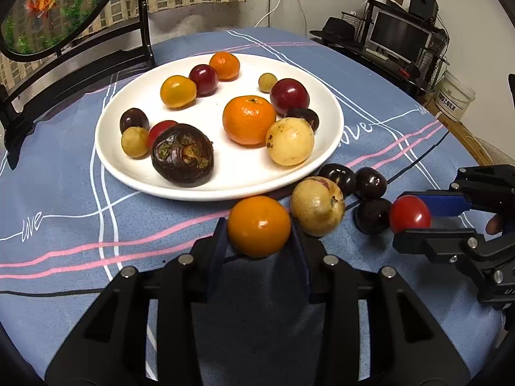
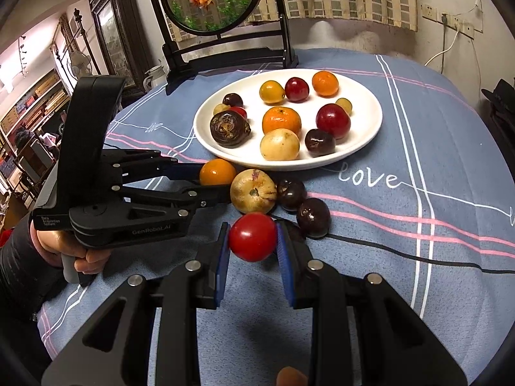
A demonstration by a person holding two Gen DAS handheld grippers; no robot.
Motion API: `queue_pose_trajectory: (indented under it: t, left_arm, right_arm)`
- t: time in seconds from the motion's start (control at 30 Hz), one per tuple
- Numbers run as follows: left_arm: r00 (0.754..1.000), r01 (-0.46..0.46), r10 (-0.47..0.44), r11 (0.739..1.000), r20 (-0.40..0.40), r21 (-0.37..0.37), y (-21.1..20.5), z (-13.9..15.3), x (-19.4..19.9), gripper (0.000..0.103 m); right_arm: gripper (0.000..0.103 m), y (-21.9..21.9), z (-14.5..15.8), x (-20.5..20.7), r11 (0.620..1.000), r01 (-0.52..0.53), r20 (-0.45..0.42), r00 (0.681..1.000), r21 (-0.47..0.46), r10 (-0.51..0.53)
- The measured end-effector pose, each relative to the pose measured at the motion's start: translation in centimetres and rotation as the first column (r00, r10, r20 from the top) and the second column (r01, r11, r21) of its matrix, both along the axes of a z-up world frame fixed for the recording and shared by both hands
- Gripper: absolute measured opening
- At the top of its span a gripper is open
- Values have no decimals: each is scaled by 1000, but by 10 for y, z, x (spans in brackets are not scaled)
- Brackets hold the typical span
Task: Organize fruits
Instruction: 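Grasp a red cherry tomato with the right tool while the left tool grasps a tangerine, then lower the cherry tomato and tangerine onto the white plate and open both tools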
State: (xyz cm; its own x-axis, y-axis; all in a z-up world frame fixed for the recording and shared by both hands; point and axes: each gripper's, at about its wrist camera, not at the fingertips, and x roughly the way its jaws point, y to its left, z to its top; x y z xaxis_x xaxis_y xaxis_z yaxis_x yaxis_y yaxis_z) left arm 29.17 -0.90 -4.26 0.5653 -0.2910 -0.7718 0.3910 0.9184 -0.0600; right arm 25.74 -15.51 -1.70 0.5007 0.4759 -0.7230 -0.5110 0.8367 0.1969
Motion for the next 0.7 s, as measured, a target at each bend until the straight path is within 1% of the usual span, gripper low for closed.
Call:
queue_pose_trajectory:
  t: [0.2, 0.4, 0.5, 0.63, 0.7]
  left_arm:
    - [1000, -20, 20, 1000, 12, -5, 3, 7, -8, 39]
    - [998, -43, 44, 999, 53, -24, 9, 24, -24, 39]
    - [996, -42, 45, 999, 78, -35, 12, 36, -30, 39]
    - [991, -59, 69, 994, 114, -89, 24, 63, -25, 39]
    - [984, -85, 96, 993, 148, -80, 28, 74, -20, 38]
  right_arm:
    - [28, 2, 3, -3, 1000, 1, 15, 1000, -1, -1]
    - [28, 6, 9, -10, 1000, -20, 44, 999, 11, 20]
    - [28, 8, 21, -15, 999, -40, 73, 997, 37, 37]
    - [28, 7, 44, -7, 999, -28, 136, 991, 42, 22]
    - [28, 7, 52, 3, 999, -18, 154, 988, 51, 10]
